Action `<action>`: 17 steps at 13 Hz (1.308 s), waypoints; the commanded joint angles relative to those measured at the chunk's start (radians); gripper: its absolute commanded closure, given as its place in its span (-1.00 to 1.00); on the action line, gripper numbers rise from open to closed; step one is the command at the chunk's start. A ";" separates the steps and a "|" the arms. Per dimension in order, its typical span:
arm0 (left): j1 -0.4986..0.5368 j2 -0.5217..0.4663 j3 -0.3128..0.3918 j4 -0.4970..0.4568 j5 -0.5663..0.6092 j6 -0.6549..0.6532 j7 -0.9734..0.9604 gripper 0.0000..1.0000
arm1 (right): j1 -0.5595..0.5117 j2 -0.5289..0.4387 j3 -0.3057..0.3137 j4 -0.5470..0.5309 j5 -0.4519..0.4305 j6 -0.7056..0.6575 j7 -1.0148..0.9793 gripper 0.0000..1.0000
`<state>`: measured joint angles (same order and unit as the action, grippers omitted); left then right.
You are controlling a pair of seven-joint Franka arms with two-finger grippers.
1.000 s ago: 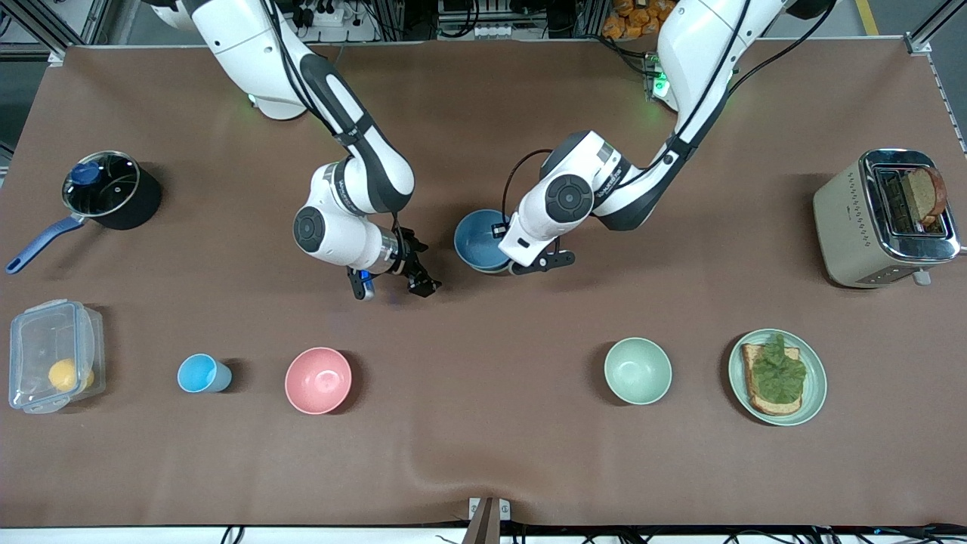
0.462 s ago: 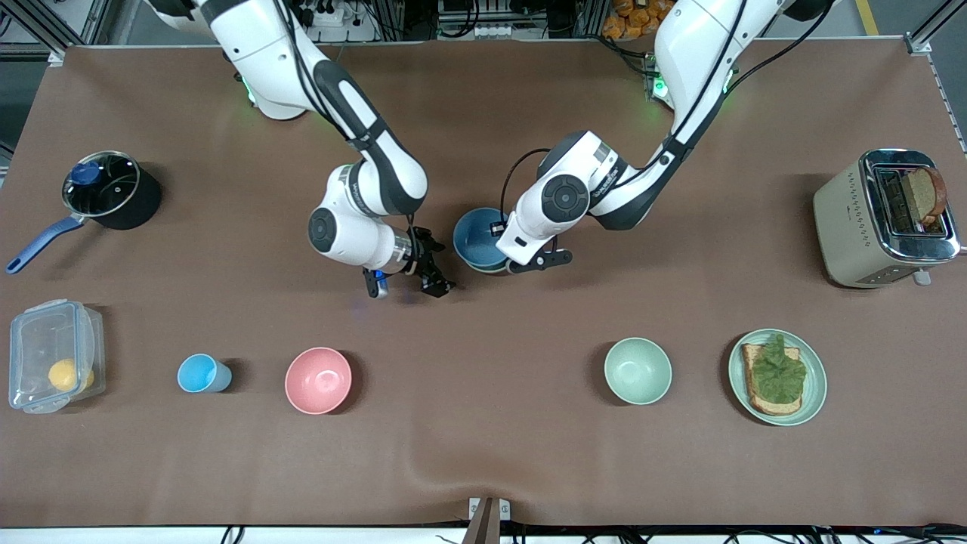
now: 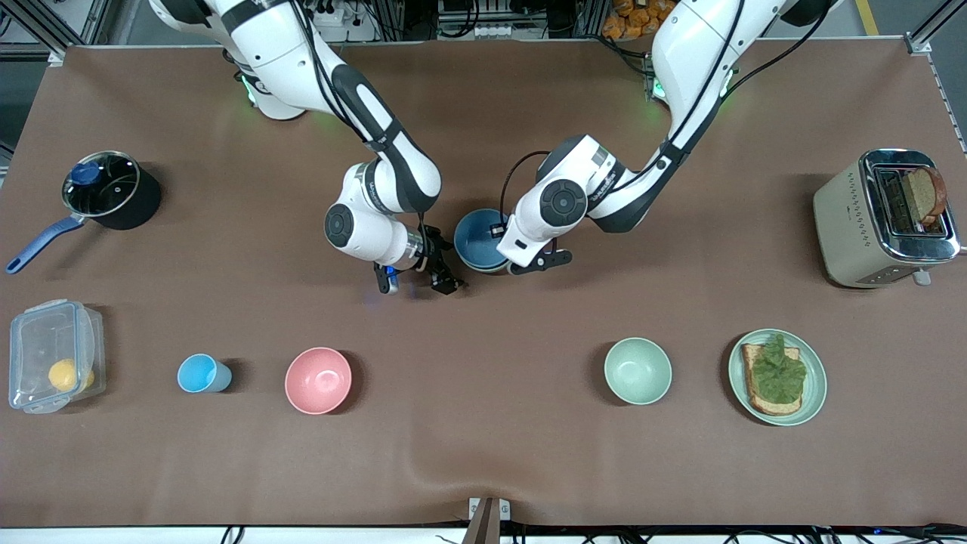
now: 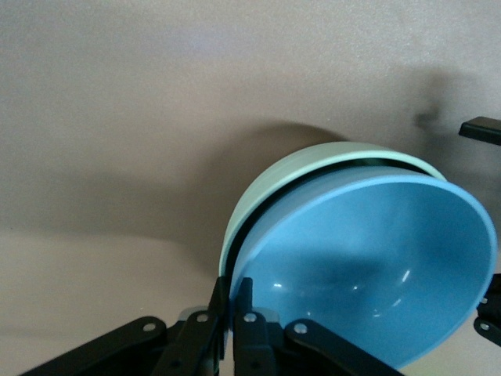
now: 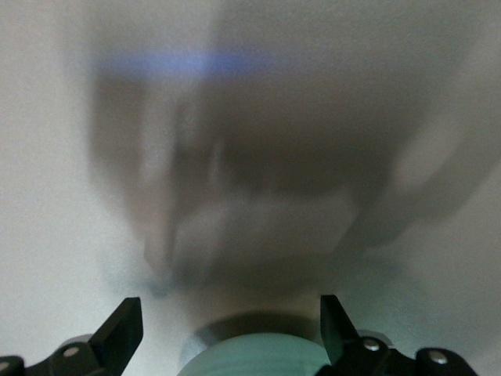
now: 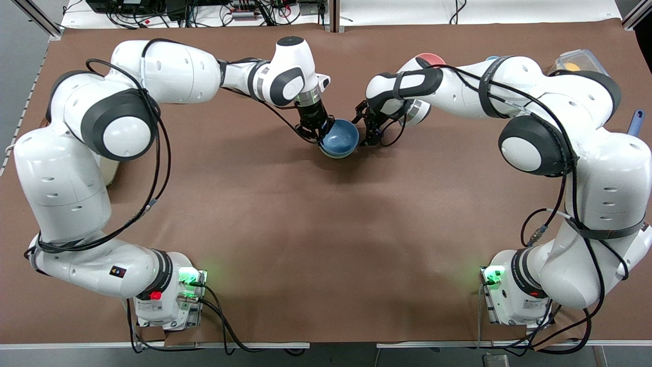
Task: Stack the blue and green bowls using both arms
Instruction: 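Open the left gripper while the right gripper releases the green bowl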
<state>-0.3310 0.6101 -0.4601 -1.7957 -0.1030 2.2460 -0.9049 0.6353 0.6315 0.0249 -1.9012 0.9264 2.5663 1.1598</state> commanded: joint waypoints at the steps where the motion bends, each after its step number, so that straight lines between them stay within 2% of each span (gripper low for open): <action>1: 0.000 0.003 0.003 0.007 -0.004 0.007 -0.019 0.58 | 0.007 0.013 0.003 0.019 0.037 0.014 -0.012 -1.00; 3: 0.004 0.002 0.003 0.009 -0.004 0.007 -0.020 -0.38 | 0.007 0.013 0.003 0.019 0.037 0.014 -0.012 -1.00; 4: 0.004 0.002 0.003 0.010 -0.004 0.007 -0.019 -0.99 | 0.007 0.013 0.003 0.021 0.037 0.014 -0.012 -1.00; 7: 0.009 -0.013 0.001 0.015 -0.006 0.004 -0.020 -1.00 | 0.007 0.013 0.003 0.021 0.037 0.014 -0.012 -1.00; 11: 0.032 -0.153 0.008 0.022 -0.006 -0.067 -0.019 -1.00 | 0.000 0.002 0.001 0.019 0.031 -0.003 -0.021 -1.00; 13: 0.094 -0.228 0.005 0.044 -0.004 -0.127 -0.008 -1.00 | -0.009 -0.039 -0.008 0.010 0.023 -0.065 -0.076 -1.00; 15: 0.121 -0.266 0.015 0.114 0.003 -0.231 -0.009 -1.00 | -0.028 -0.097 -0.049 -0.016 -0.010 -0.147 -0.127 -1.00; 17: 0.212 -0.288 0.009 0.197 0.020 -0.323 -0.003 -1.00 | -0.028 -0.142 -0.130 -0.018 -0.101 -0.291 -0.134 -1.00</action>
<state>-0.1836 0.3373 -0.4452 -1.6619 -0.1002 2.0019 -0.9053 0.6223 0.5648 -0.0502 -1.8821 0.8923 2.3840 1.0468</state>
